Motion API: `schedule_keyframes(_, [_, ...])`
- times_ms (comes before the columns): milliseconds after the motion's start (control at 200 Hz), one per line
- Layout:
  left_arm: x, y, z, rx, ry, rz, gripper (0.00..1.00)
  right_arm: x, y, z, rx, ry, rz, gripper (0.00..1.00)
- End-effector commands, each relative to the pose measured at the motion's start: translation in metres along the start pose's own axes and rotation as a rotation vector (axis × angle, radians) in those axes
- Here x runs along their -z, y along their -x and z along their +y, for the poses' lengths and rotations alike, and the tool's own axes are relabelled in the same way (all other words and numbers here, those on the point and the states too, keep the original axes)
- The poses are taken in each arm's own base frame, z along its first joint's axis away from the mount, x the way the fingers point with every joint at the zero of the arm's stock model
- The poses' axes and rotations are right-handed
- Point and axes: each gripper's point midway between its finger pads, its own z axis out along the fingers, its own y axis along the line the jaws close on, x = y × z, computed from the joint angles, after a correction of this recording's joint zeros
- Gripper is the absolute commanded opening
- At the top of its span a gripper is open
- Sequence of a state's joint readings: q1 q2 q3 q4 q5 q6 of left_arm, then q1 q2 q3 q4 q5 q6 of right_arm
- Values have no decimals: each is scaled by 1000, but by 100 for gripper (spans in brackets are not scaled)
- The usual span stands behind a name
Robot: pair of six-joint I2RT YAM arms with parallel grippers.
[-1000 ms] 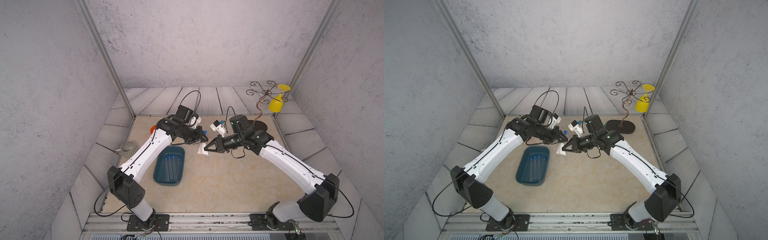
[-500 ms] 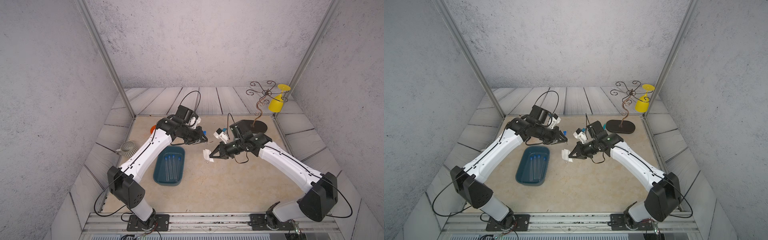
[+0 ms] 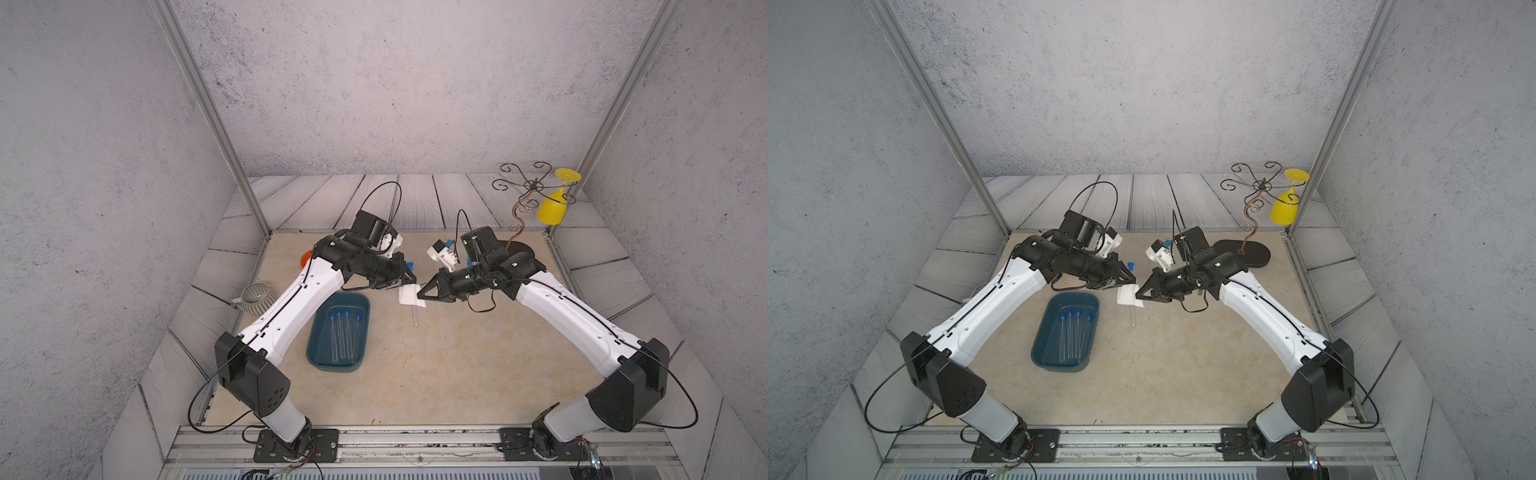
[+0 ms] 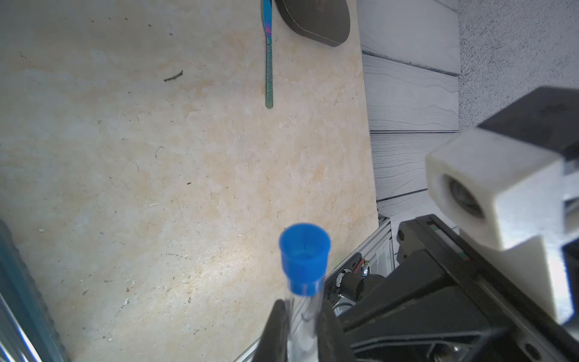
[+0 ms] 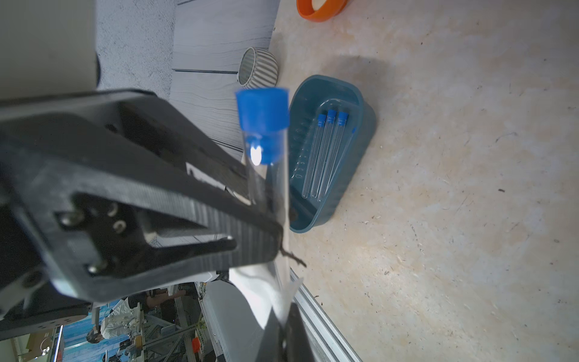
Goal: Wipe the exteriors of test tubes
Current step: Wipe the dirt from the test tube.
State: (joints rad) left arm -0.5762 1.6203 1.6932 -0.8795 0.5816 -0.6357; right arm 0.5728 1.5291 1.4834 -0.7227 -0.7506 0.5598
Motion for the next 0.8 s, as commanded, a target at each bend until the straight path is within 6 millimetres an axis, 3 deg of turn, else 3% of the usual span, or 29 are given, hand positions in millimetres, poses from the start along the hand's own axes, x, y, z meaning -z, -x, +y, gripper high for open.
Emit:
schedule_keyframes(0, [8,3,-11,-20,-31,-19,15,-7,2,-10,3,-33,36,4])
schedule_keyframes(350, [10,1,-13,-24,-34,-19,15,-10,14,-29,-14,-69,48,4])
schedule_keyframes(631, [7,4,-14,-25,-40,-16,15,-21,27,-23,-38,-16,37,4])
schedule_keyframes(796, [6,6,-13,-32,-31,-18,15,-23,20,-19,-44,1,44,4])
